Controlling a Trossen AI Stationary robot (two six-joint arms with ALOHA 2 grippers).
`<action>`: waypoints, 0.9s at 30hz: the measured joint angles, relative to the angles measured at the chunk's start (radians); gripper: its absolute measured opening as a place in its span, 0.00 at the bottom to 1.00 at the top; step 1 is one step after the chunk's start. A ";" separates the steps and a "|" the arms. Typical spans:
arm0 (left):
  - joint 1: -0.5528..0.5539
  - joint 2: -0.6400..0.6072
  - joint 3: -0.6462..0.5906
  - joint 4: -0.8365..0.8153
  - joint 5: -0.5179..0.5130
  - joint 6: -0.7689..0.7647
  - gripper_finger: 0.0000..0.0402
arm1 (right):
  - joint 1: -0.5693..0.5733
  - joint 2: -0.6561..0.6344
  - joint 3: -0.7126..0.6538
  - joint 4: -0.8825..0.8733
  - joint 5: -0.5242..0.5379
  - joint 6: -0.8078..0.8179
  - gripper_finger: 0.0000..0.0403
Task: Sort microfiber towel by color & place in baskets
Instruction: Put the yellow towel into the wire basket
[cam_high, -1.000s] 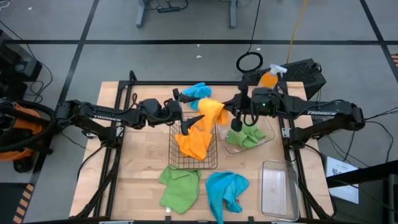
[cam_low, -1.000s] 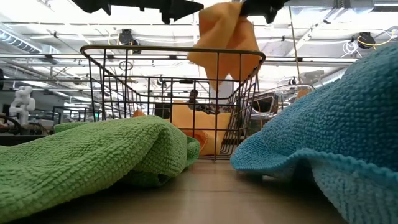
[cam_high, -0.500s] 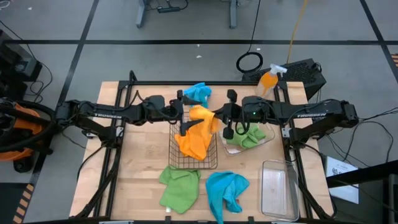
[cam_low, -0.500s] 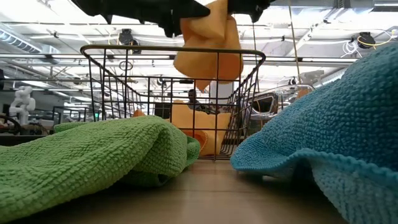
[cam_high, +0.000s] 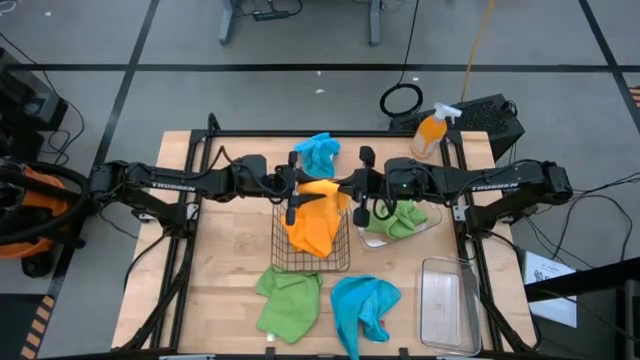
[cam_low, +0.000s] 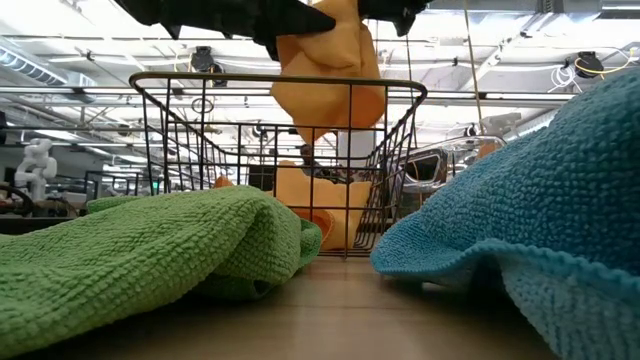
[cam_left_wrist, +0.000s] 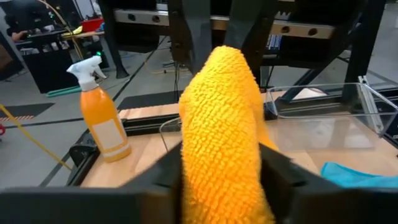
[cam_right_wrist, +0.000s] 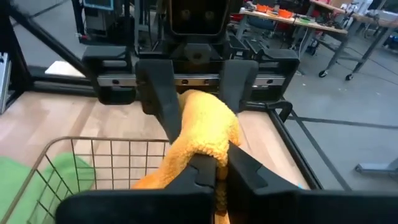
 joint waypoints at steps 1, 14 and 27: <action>0.000 -0.001 0.000 0.001 0.000 -0.001 0.25 | 0.000 0.000 0.000 0.000 0.000 0.020 0.01; 0.000 -0.020 0.000 -0.023 -0.001 -0.015 0.09 | 0.000 -0.001 0.000 -0.155 0.002 0.116 0.28; -0.049 -0.086 0.000 -0.152 -0.028 -0.068 0.04 | 0.004 -0.006 -0.002 -0.376 0.129 0.206 0.48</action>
